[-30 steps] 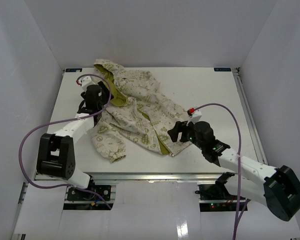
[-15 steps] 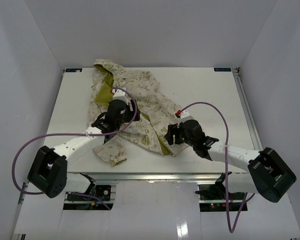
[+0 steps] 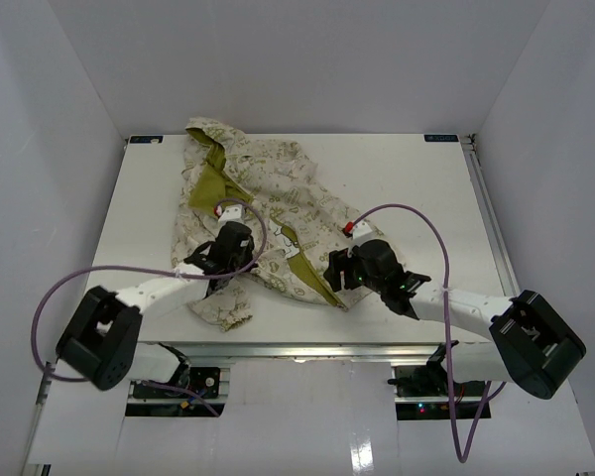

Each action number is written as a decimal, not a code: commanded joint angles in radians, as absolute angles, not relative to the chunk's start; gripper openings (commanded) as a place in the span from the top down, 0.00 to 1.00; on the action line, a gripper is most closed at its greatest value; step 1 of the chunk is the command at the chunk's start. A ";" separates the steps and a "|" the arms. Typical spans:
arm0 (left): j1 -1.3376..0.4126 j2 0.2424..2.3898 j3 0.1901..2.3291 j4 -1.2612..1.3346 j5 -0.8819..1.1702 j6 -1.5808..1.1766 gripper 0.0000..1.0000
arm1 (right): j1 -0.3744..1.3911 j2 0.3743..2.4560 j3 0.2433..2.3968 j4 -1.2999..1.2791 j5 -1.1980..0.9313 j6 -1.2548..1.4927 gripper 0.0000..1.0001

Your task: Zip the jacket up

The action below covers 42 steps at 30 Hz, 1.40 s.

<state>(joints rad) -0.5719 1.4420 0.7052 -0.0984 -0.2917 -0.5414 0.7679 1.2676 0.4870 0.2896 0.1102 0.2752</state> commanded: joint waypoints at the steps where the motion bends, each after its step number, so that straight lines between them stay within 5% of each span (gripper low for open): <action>1: -0.577 1.101 0.533 -0.095 -0.351 -0.625 1.00 | 0.779 1.242 0.510 0.335 0.123 0.255 0.29; 8: -0.578 0.674 0.299 -0.130 -0.376 -0.757 0.98 | 0.796 1.244 0.517 0.331 0.142 0.258 0.29; 14: -0.578 0.576 0.294 -0.184 -0.427 -0.796 0.24 | 0.798 1.230 0.510 0.332 0.142 0.262 0.28; 18: -0.575 0.630 0.398 -0.193 -0.546 -0.800 0.16 | 0.801 1.229 0.506 0.336 0.142 0.264 0.27; 22: -0.490 0.891 0.623 -0.240 -0.608 -0.810 0.16 | 0.802 1.227 0.505 0.333 0.144 0.259 0.27; 26: -0.306 1.131 0.756 -0.271 -0.422 -0.865 0.18 | 0.801 1.206 0.487 0.331 0.173 0.253 0.26; 32: -0.105 1.222 0.790 -0.243 -0.318 -0.941 0.27 | 0.803 1.201 0.473 0.355 0.165 0.250 0.26; 42: -0.035 1.389 0.764 -0.063 -0.231 -0.903 0.39 | 0.805 1.220 0.472 0.360 0.157 0.250 0.25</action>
<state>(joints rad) -0.0560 1.3422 0.7657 -0.1847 -0.3114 -0.9109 0.7998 1.2194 0.4791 0.3120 0.1509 0.2621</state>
